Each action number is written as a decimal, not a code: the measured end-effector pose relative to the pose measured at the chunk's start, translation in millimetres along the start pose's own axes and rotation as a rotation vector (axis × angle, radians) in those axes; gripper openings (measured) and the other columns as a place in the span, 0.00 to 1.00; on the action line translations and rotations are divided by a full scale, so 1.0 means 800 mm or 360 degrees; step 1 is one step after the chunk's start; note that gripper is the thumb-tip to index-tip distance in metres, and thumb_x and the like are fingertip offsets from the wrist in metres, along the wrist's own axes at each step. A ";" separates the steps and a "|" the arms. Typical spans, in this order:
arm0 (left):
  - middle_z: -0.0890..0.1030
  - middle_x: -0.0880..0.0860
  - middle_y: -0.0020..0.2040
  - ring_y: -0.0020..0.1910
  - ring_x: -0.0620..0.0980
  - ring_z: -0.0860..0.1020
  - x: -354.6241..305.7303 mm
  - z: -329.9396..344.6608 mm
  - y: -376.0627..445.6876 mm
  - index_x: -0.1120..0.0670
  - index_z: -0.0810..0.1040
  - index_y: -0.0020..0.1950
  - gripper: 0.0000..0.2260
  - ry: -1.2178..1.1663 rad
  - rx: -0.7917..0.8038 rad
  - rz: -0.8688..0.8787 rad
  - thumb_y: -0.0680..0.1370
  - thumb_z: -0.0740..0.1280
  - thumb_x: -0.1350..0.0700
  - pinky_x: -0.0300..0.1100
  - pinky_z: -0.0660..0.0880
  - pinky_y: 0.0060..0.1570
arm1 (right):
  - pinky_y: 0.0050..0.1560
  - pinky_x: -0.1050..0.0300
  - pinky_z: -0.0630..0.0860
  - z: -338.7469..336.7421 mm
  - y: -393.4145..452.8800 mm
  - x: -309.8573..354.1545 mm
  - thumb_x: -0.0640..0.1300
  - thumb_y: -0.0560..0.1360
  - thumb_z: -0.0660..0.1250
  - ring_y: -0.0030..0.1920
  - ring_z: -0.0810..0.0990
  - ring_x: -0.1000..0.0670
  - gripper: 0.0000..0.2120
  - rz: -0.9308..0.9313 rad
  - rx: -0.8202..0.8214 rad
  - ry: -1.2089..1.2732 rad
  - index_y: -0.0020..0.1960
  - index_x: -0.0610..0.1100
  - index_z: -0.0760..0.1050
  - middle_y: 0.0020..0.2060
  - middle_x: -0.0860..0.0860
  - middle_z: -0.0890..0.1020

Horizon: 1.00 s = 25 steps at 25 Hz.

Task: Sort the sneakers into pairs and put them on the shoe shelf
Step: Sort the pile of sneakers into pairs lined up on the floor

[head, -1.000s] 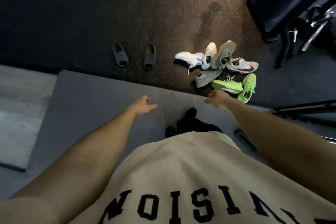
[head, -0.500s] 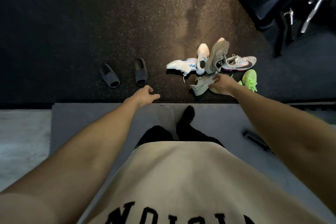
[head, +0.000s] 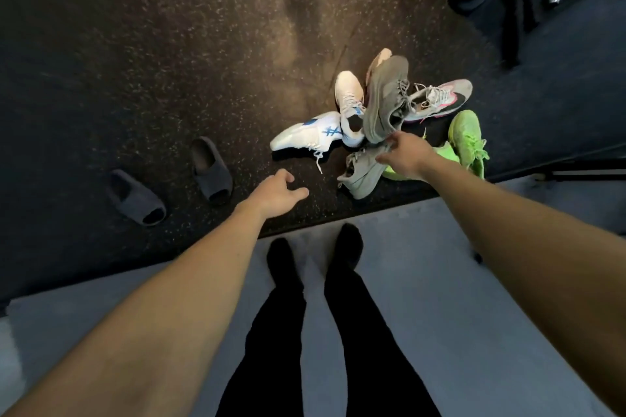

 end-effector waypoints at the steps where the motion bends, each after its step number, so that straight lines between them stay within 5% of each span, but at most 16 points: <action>1: 0.73 0.53 0.65 0.63 0.52 0.73 0.005 0.007 0.034 0.50 0.69 0.66 0.26 0.0023 0.0004 0.0020 0.73 0.66 0.38 0.44 0.69 0.56 | 0.58 0.53 0.70 0.017 0.029 -0.007 0.50 0.73 0.69 0.61 0.75 0.41 0.23 0.0003 -0.0004 0.0012 0.64 0.41 0.71 0.62 0.42 0.77; 9: 0.75 0.52 0.62 0.58 0.53 0.76 0.028 0.072 0.275 0.49 0.66 0.69 0.26 0.0265 -0.0112 0.0099 0.75 0.64 0.40 0.49 0.73 0.56 | 0.62 0.51 0.69 0.139 0.235 -0.056 0.47 0.74 0.67 0.64 0.73 0.42 0.26 -0.0109 -0.0179 -0.0048 0.69 0.40 0.67 0.65 0.42 0.74; 17: 0.78 0.51 0.53 0.51 0.55 0.79 0.032 0.167 0.443 0.48 0.65 0.58 0.23 0.0343 -0.0802 0.0357 0.71 0.67 0.37 0.47 0.73 0.41 | 0.64 0.50 0.69 0.243 0.393 -0.104 0.44 0.74 0.66 0.65 0.71 0.41 0.25 -0.0221 -0.0417 -0.0138 0.69 0.40 0.65 0.66 0.40 0.71; 21: 0.75 0.54 0.54 0.52 0.58 0.77 0.024 0.194 0.492 0.52 0.63 0.62 0.30 0.0452 -0.1181 0.0409 0.71 0.66 0.33 0.52 0.74 0.46 | 0.57 0.44 0.73 0.272 0.426 -0.121 0.41 0.74 0.65 0.62 0.69 0.41 0.20 -0.0247 -0.0659 -0.0357 0.65 0.40 0.68 0.61 0.42 0.71; 25: 0.72 0.58 0.56 0.54 0.61 0.74 0.024 0.200 0.517 0.52 0.62 0.64 0.28 0.0474 -0.1520 0.0386 0.73 0.67 0.38 0.55 0.72 0.48 | 0.40 0.50 0.69 0.281 0.438 -0.123 0.35 0.72 0.65 0.62 0.67 0.43 0.17 -0.0300 -0.0938 -0.0798 0.60 0.40 0.70 0.59 0.45 0.71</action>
Point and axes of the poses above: each hand's wrist, its own y-axis towards the middle knuckle, its own z-axis out of the palm, x = y × z, the point moved 2 cm from there along y, towards the middle knuckle
